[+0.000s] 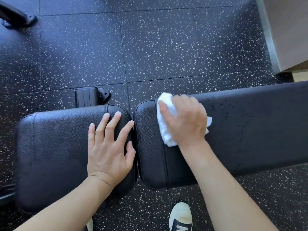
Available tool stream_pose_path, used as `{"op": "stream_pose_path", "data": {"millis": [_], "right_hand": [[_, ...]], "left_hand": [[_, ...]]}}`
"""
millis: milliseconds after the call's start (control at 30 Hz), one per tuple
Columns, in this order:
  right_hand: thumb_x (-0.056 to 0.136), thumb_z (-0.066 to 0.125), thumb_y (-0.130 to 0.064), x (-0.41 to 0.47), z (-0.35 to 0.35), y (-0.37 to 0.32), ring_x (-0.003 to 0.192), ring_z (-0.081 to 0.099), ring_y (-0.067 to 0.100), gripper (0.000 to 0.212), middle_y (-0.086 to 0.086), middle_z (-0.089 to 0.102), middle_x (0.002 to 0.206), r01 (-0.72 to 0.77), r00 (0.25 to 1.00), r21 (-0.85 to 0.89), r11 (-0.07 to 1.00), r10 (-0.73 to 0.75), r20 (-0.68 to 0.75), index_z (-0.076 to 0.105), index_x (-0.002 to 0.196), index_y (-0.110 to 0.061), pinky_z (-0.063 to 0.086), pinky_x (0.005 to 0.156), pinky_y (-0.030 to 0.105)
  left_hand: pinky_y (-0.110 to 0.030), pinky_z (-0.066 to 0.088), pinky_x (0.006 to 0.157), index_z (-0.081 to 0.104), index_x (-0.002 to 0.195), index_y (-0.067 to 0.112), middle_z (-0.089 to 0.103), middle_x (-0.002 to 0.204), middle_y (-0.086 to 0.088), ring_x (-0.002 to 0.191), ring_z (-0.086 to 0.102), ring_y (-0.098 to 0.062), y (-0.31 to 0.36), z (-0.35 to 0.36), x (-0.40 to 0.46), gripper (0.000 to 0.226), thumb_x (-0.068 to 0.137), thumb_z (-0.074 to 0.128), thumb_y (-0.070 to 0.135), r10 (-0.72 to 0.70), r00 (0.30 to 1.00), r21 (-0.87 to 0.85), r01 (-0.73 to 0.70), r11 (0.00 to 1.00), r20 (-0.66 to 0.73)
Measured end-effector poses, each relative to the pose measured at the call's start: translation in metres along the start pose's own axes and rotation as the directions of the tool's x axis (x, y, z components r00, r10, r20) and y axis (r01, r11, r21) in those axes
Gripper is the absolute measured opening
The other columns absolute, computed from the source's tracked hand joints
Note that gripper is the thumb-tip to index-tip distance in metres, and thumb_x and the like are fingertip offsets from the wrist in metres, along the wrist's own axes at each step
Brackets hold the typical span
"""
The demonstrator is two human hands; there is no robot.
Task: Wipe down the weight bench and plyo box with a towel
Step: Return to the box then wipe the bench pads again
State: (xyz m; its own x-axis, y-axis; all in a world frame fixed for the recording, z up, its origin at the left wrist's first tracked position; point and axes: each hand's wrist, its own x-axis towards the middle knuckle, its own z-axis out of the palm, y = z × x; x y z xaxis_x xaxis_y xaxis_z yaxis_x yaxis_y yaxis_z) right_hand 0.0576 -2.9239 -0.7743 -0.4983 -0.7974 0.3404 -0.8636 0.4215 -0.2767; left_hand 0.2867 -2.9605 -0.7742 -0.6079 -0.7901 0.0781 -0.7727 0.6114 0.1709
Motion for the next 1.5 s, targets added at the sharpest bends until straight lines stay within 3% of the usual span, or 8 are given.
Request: {"op": "stream_pose_path", "data": {"millis": [133,400,533,700,800,1133,1233,1500], "right_hand": [[0.099,0.063,-0.046,0.007,0.003,-0.001,0.065,0.044,0.027,0.04,0.002,0.047,0.068,0.021,1.0,0.011,1.0,-0.021,0.005,0.049,0.072,-0.019,0.034,0.059,0.04],[0.088,0.078,-0.028,-0.119,-0.051,0.01,0.058,0.031,0.024,0.028,0.0,0.033,0.062,0.186,0.98,0.059,0.981,-0.19,0.062,0.062,0.069,-0.015,0.03,0.049,0.042],[0.093,0.071,-0.033,-0.075,-0.03,0.002,0.06,0.037,0.026,0.032,0.002,0.04,0.063,0.189,0.981,0.047,0.981,-0.19,0.027,0.061,0.069,-0.015,0.033,0.052,0.042],[0.09,0.07,-0.039,0.028,0.014,-0.019,0.065,0.05,0.029,0.033,0.004,0.052,0.066,0.011,1.0,0.027,1.0,-0.01,-0.029,0.056,0.068,-0.019,0.041,0.058,0.04],[0.09,0.069,-0.041,0.042,0.02,-0.023,0.064,0.051,0.029,0.033,0.003,0.055,0.066,0.033,0.999,0.044,0.998,-0.032,-0.011,0.057,0.069,-0.019,0.04,0.058,0.038],[0.092,0.074,-0.033,-0.133,-0.046,-0.016,0.057,0.03,0.023,0.031,-0.002,0.033,0.062,0.108,0.994,0.056,0.993,-0.107,-0.024,0.054,0.073,-0.021,0.029,0.049,0.039],[0.092,0.074,-0.032,-0.135,-0.047,-0.015,0.059,0.029,0.022,0.034,-0.002,0.032,0.064,0.149,0.987,0.015,0.989,-0.148,-0.055,0.045,0.076,-0.024,0.029,0.049,0.039],[0.092,0.071,-0.033,-0.133,-0.045,-0.02,0.059,0.031,0.022,0.032,-0.002,0.036,0.065,0.095,0.994,0.016,0.995,-0.094,-0.062,0.056,0.069,-0.019,0.031,0.049,0.04]], "left_hand": [[-0.065,0.017,0.126,0.062,0.145,0.025,0.041,0.163,-0.011,0.153,0.033,-0.04,0.0,0.0,0.0,0.055,0.092,0.05,0.036,-0.001,1.0,0.002,0.001,1.0,0.0],[-0.065,0.016,0.127,0.062,0.145,0.024,0.041,0.163,-0.012,0.154,0.032,-0.041,0.0,-0.001,0.001,0.056,0.092,0.051,0.036,-0.005,1.0,-0.004,0.005,1.0,0.007],[-0.064,0.015,0.127,0.062,0.145,0.024,0.041,0.163,-0.012,0.154,0.032,-0.041,0.001,-0.001,0.0,0.056,0.091,0.051,0.036,-0.006,1.0,-0.015,0.006,1.0,-0.003],[-0.062,0.014,0.128,0.062,0.144,0.025,0.042,0.162,-0.012,0.154,0.032,-0.04,0.001,-0.001,0.001,0.055,0.091,0.053,0.034,-0.013,1.0,-0.027,0.013,1.0,-0.007],[-0.063,0.016,0.127,0.062,0.144,0.026,0.043,0.162,-0.011,0.153,0.032,-0.04,0.002,-0.001,-0.001,0.054,0.091,0.054,0.034,-0.014,1.0,-0.025,0.014,1.0,-0.009],[-0.063,0.017,0.127,0.061,0.144,0.027,0.043,0.162,-0.009,0.154,0.032,-0.037,0.0,-0.001,-0.003,0.052,0.093,0.053,0.034,-0.018,1.0,-0.042,0.018,0.999,-0.015],[-0.062,0.016,0.127,0.061,0.144,0.027,0.042,0.162,-0.008,0.155,0.03,-0.036,-0.001,-0.003,-0.001,0.052,0.092,0.054,0.034,-0.027,0.999,-0.093,0.029,0.995,0.021],[-0.065,0.026,0.122,0.065,0.137,0.021,0.046,0.159,-0.009,0.152,0.033,-0.037,-0.007,-0.026,0.006,0.054,0.084,0.057,0.023,0.003,0.995,-0.275,0.023,0.961,0.095]]}}
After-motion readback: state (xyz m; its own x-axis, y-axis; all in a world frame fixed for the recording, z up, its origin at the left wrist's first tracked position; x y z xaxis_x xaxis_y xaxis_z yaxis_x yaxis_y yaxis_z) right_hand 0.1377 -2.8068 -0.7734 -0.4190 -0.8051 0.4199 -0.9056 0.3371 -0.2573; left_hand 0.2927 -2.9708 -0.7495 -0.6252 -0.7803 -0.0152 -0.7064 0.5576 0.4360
